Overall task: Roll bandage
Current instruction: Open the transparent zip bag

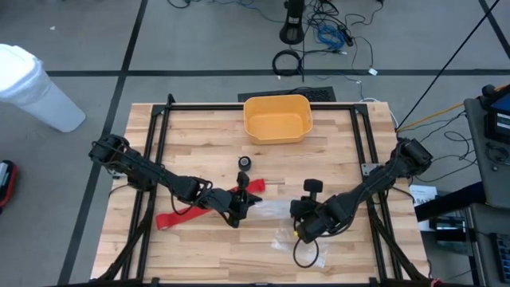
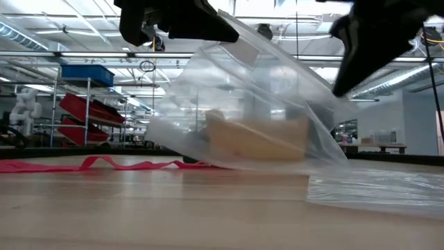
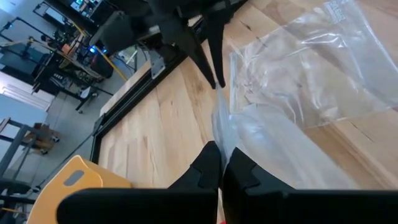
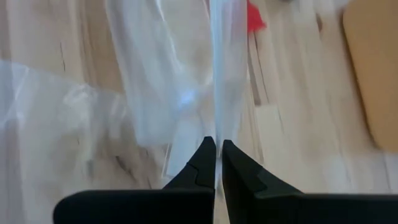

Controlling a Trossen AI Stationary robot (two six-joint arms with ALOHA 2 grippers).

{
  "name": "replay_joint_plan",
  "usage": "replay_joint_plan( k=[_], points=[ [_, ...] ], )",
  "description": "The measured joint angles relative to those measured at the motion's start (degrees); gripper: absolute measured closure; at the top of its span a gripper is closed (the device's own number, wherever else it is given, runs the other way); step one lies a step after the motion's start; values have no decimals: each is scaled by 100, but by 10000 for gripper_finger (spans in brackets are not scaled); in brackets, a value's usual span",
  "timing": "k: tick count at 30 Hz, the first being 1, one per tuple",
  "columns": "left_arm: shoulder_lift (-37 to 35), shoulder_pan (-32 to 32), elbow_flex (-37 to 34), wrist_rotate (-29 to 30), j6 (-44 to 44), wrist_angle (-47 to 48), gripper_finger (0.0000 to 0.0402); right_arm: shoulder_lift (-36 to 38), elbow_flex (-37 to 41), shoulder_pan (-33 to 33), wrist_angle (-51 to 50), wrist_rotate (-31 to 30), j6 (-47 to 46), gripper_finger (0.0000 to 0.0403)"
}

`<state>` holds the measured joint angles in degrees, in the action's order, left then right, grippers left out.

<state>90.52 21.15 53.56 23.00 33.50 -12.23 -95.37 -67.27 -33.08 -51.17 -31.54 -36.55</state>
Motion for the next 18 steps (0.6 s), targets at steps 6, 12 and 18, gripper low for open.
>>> replay_joint_plan(
  k=[6, 12, 18],
  points=[
    [-2, -2, 0, 0, 6, 22, 401, 0, 224, -227, 60, -82, -484, 400],
    [-2, 0, 0, -10, 15, 142, 401, 2, 224, -574, 86, -107, -615, 388],
    [-28, 4, 0, -176, 2, 181, 401, 96, 244, -849, 457, -399, -225, 341]
  ],
)
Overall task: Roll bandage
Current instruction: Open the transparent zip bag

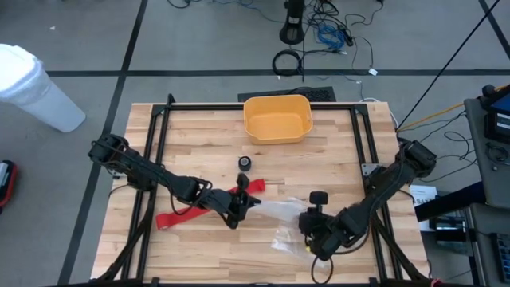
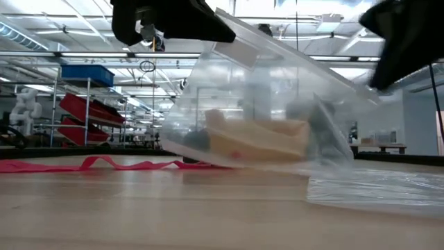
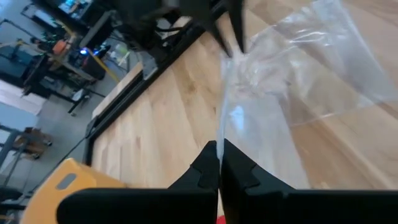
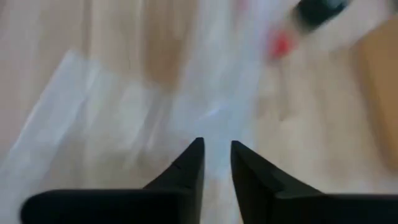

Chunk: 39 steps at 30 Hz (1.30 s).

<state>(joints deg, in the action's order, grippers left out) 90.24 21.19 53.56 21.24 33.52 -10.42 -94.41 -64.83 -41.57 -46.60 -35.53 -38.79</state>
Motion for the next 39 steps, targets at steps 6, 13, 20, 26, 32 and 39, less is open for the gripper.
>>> replay_joint_plan(
  k=[6, 13, 20, 26, 32, 39],
  points=[
    [2, -2, 0, -128, -7, 28, 401, 320, -3, -25, 622, -1220, 802, 282],
    [5, -6, 0, -152, -217, -16, 401, 344, -11, 157, 1956, -2185, 1526, 269],
    [9, -102, 0, -162, -799, -104, 401, 117, -7, 620, 3194, -2312, 2779, 277],
    [11, -205, 0, -162, -1066, -104, 401, 46, -7, 1017, 3920, -1956, 3553, 277],
    [13, -280, -2, -160, -1144, -58, 401, 46, -7, 1249, 4255, -1393, 3887, 277],
    [13, -280, -2, -175, -1220, -56, 401, 46, -7, 1315, 4213, -1346, 3877, 277]
  ],
)
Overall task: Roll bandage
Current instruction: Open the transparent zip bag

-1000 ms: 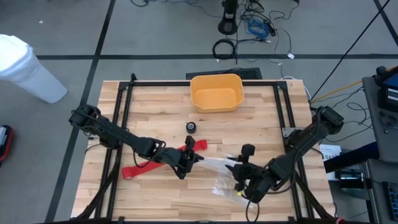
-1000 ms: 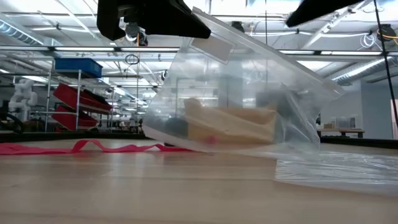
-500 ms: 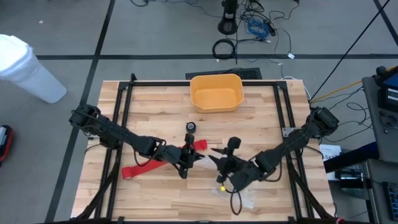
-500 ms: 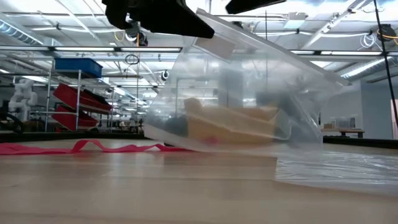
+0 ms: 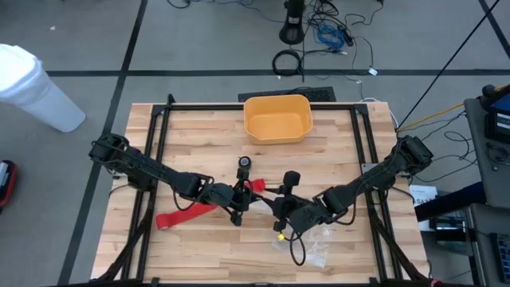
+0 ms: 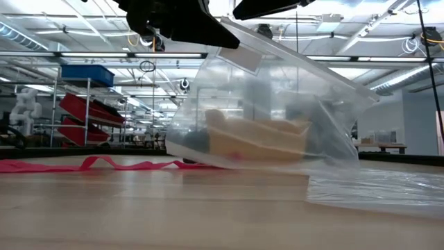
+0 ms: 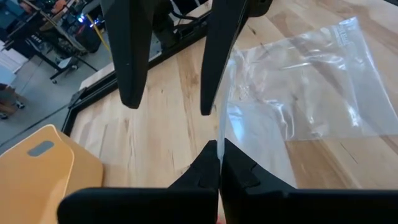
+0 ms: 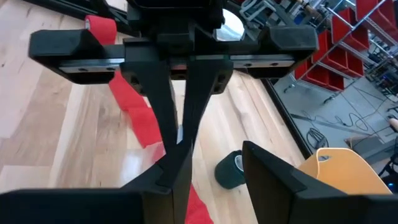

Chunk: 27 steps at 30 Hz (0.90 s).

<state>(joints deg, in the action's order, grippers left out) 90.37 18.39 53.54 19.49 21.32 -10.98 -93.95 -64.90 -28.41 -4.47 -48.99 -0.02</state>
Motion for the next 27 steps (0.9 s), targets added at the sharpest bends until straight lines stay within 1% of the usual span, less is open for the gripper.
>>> replay_joint_plan(
  k=[4, 10, 13, 27],
  points=[
    [0, 0, 0, -16, 0, 0, 401, -1, -2, -1, -10, 158, -5, 277],
    [0, 0, 0, -23, 0, 0, 401, -44, -2, 31, -28, 172, 9, 277],
    [2, 0, 0, -23, 0, 0, 401, -54, -4, 92, 0, 295, 12, 277],
    [4, -4, -7, -23, 2, 17, 401, -63, -4, 115, -99, 291, 30, 277]
  ],
)
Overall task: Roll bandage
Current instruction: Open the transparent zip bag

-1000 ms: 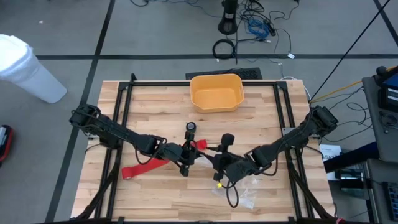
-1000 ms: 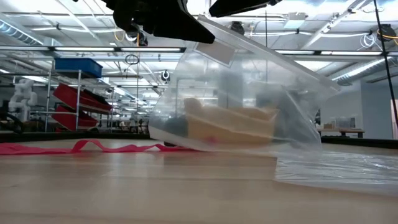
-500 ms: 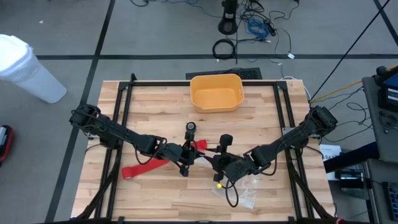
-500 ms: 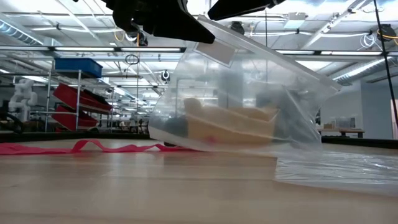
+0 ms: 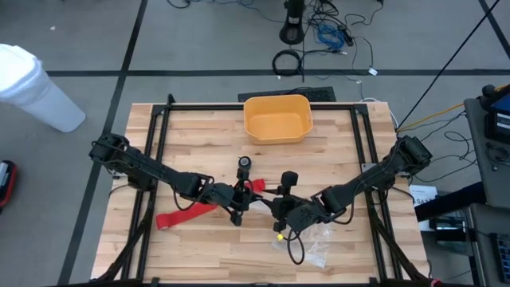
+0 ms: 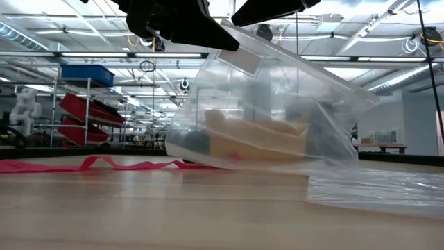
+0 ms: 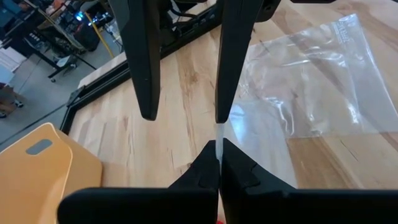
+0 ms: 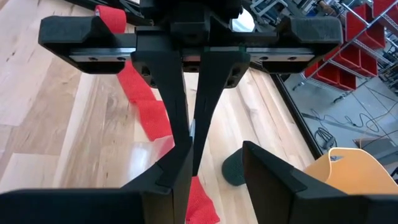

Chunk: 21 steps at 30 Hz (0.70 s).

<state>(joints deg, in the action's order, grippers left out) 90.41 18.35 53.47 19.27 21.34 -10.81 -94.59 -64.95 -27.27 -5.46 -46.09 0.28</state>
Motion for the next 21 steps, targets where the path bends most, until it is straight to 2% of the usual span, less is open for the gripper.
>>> replay_joint_plan(
  k=[21],
  points=[
    [0, 0, 0, -11, -142, -107, 401, 0, 0, 9, -257, 154, -294, 277]
  ],
)
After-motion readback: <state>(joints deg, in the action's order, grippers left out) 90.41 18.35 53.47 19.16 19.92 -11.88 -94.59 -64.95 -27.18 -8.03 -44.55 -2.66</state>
